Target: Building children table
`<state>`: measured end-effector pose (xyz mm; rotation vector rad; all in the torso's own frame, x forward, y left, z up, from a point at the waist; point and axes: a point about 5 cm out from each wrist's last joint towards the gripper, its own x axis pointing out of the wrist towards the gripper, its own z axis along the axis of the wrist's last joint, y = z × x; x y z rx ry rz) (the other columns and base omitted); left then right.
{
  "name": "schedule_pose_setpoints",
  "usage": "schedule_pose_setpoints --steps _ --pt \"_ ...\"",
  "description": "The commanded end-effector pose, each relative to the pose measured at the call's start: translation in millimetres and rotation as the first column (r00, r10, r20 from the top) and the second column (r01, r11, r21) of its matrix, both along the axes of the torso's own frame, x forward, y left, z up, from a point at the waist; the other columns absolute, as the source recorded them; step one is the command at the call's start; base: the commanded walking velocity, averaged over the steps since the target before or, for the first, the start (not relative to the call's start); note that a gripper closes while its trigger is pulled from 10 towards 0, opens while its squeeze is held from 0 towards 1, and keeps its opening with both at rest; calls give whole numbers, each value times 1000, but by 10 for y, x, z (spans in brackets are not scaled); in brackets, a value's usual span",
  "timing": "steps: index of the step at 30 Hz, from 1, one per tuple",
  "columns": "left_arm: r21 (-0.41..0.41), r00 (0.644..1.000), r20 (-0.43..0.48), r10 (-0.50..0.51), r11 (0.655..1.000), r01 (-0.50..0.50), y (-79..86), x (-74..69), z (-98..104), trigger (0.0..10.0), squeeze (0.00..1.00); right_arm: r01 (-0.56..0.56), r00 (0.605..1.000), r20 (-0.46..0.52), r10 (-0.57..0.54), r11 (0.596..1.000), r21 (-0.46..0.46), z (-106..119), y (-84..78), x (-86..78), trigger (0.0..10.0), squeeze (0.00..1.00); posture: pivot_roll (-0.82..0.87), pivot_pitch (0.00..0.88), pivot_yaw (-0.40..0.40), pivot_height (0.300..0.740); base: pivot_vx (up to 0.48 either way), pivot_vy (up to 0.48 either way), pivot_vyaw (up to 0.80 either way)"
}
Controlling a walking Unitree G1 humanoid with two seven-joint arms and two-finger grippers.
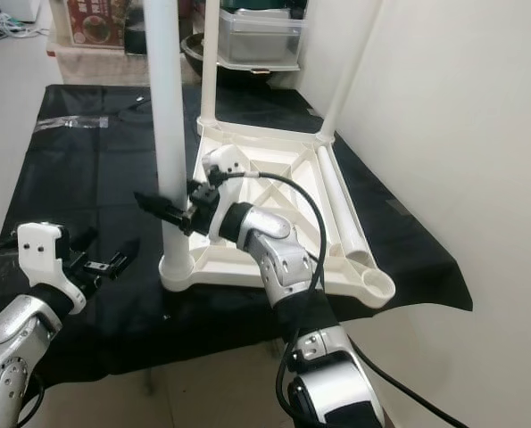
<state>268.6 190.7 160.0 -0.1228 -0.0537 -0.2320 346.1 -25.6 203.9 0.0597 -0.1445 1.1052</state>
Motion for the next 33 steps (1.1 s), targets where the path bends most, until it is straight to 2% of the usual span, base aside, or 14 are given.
schedule_pose_setpoints --steps 1,3,6,10,14,15,17,18,19,20,24,28,29,33 --pt "-12 1000 -2 -10 1000 10 -26 -7 -9 10000 0 67 996 -46 -71 994 -91 -186 75 35 0 0 166 0 -167 740 0 0 0" --pt "-12 1000 -1 -9 1000 9 -29 -12 -6 10000 0 319 941 -68 -332 935 -158 -282 12 189 0 0 162 0 -165 740 0 0 0" --pt "-13 1000 1 -12 1000 12 -37 -23 -2 10000 0 902 338 -32 -941 333 -273 -510 -734 376 0 0 153 0 -154 740 0 0 0" --pt "-13 1000 0 -14 1000 14 -40 -28 -4 10000 0 938 243 4 -970 234 -255 -537 -862 293 0 0 148 0 -149 740 0 0 0" --pt "-11 1000 -3 -21 1000 21 -49 -31 -9 10000 0 902 283 -52 -958 284 -325 -633 -722 156 0 0 136 0 -138 740 0 0 0" --pt "-11 1000 -4 -22 1000 22 -51 -29 -12 10000 0 881 334 -60 -941 334 -335 -638 -646 139 5843 0 136 0 -137 740 0 0 0" --pt "-11 1000 -4 -22 1000 21 -52 -27 -14 10000 0 866 369 -64 -927 368 -339 -638 -597 132 5843 0 136 0 -137 740 0 0 0" --pt "-10 1000 -5 -21 1000 21 -44 -24 -16 10000 0 815 473 -126 -872 488 -314 -623 -475 130 10000 0 134 0 -135 740 0 0 0" --pt "-10 1000 -5 -21 1000 21 -44 -24 -16 10000 0 815 473 -126 -872 488 -314 -623 -475 130 10000 0 134 0 -135 740 0 0 0" --pt "-10 1000 -5 -20 1000 20 -36 -22 -17 10000 0 763 578 -150 -802 596 -249 -563 -371 129 10000 1000 131 0 -136 740 0 0 0" --pt "-8 1000 -5 -18 1000 18 -6 -11 -17 10000 0 516 840 -152 -520 854 -68 -303 -107 129 10000 1000 138 0 -142 740 0 0 0" --pt "-8 1000 -5 -18 1000 18 -6 -11 -17 10000 0 516 840 -152 -520 854 -68 -303 -107 129 10000 1000 138 0 -142 740 0 0 0" --pt "-8 1000 -4 -17 1000 17 3 -5 -14 10000 0 410 903 -124 -411 911 -32 -216 -62 139 10000 0 136 0 -143 740 0 0 0" --pt "-8 1000 -2 -17 1000 17 12 15 -3 10000 0 172 985 3 -172 984 -47 -107 22 87 10000 0 139 0 -146 740 0 0 0"
